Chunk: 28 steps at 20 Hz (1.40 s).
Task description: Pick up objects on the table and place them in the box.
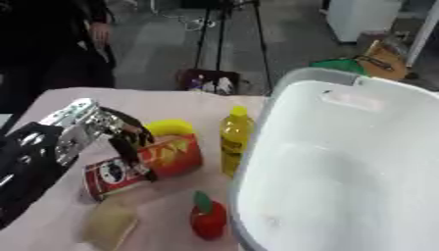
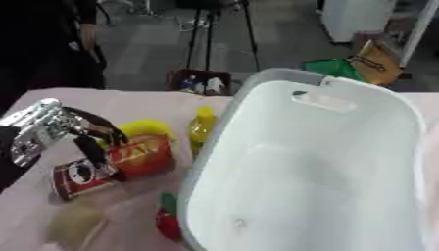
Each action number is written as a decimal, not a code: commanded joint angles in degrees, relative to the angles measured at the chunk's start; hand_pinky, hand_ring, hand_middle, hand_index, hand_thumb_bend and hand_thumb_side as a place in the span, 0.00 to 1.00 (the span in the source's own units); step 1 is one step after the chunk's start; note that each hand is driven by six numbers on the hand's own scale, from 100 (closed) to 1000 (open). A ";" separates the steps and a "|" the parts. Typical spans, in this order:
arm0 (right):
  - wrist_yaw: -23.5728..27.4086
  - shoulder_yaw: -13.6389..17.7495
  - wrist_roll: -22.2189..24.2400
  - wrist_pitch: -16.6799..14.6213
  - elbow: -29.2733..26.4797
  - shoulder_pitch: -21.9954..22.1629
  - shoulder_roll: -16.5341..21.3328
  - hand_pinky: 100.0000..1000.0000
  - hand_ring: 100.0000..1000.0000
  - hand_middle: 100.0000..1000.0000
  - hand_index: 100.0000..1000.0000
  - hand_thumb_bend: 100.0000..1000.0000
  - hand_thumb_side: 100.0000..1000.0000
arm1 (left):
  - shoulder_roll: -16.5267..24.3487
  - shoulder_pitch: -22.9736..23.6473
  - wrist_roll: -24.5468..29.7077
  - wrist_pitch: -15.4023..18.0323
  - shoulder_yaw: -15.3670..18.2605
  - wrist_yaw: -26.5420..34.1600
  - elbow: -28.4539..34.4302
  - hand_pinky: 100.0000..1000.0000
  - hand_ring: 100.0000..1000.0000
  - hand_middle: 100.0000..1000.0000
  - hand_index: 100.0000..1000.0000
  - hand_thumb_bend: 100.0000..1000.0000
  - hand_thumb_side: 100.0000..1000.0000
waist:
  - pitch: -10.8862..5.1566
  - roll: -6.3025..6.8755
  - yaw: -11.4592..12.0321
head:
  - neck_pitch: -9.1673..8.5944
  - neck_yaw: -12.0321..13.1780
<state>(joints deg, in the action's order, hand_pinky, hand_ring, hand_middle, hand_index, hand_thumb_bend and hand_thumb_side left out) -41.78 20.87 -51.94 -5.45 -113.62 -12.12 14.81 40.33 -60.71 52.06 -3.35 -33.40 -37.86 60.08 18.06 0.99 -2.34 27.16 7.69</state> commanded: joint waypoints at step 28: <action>1.88 1.05 -0.03 -0.96 -0.97 -0.90 0.94 0.68 0.48 0.50 0.66 0.00 0.67 | 2.81 0.37 -0.09 -3.48 -1.74 -8.06 5.29 0.91 0.84 0.78 0.89 0.52 0.66 | -0.90 0.20 -0.18 | -0.84 0.43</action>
<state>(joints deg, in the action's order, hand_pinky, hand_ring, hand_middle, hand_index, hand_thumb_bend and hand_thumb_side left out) -40.20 21.44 -51.96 -6.09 -113.62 -12.59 14.80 41.89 -59.60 51.99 -7.39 -36.07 -44.62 65.16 18.23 1.28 -2.46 26.89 8.06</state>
